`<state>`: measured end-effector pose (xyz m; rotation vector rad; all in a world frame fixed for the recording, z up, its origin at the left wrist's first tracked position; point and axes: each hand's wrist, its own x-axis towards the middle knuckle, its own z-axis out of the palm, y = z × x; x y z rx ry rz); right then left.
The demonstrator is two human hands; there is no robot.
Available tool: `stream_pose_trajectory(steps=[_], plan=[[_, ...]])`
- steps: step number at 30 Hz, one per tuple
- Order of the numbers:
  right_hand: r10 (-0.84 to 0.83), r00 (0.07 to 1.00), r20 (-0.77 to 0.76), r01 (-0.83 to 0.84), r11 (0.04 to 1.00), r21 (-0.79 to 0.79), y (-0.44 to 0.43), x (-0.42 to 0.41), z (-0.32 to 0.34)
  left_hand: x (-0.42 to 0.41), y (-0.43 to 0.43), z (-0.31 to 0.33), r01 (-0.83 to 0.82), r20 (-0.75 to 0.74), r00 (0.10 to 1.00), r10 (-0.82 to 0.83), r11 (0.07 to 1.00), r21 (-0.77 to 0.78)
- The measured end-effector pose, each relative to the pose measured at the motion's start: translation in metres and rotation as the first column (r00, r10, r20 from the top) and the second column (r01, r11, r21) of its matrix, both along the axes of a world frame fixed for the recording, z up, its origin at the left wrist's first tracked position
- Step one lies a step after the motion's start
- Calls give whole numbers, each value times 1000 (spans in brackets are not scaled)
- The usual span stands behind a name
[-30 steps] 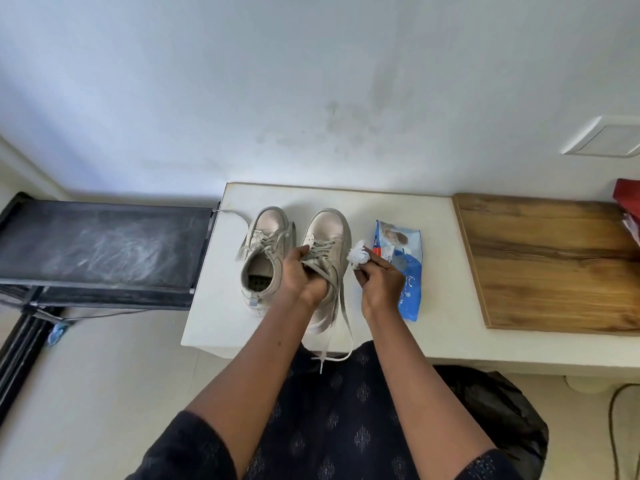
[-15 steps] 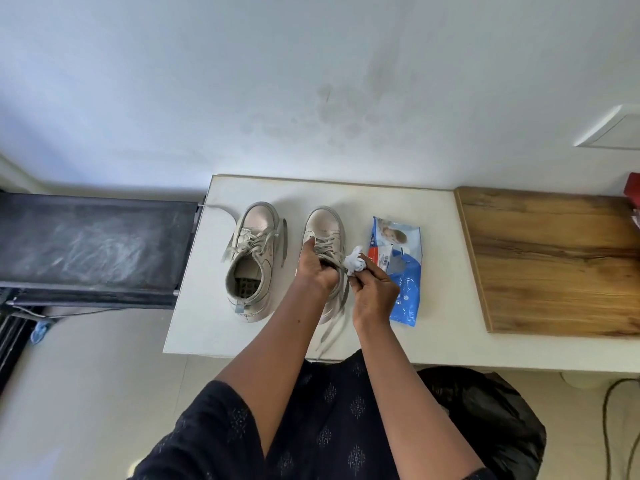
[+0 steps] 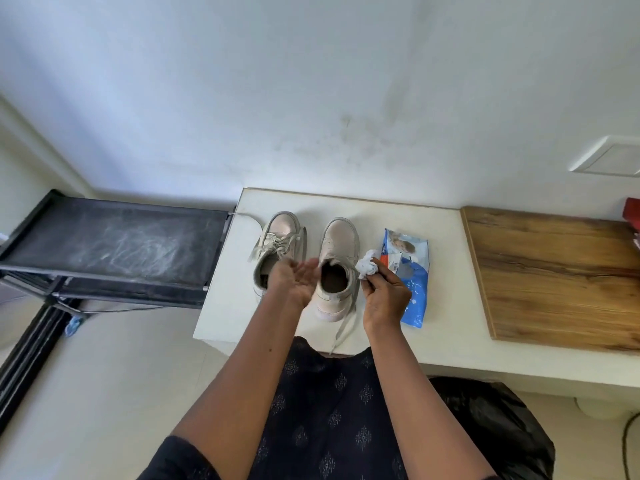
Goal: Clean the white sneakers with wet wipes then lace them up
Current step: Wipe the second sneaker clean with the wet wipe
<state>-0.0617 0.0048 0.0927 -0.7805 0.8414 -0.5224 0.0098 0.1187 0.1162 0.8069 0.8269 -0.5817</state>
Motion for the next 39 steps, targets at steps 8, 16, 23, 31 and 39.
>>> stream_pose_trajectory(steps=[8,16,23,31,39], plan=[[87,996,-36,-86,996,32,24,18,6,48,30,-20,-263,-96,957,272,960,96],[175,980,-95,-171,984,46,43,40,-4,60,23,-31,-282,-117,952,284,959,31],[306,949,-71,-303,951,61,49,51,-14,59,34,-50,-320,-157,940,302,941,-111],[424,878,-223,-421,905,61,59,69,-16,52,32,-60,-331,-64,944,325,923,-196],[444,884,-144,-377,860,344,48,71,-12,67,35,-73,-171,-75,984,160,970,-173]])
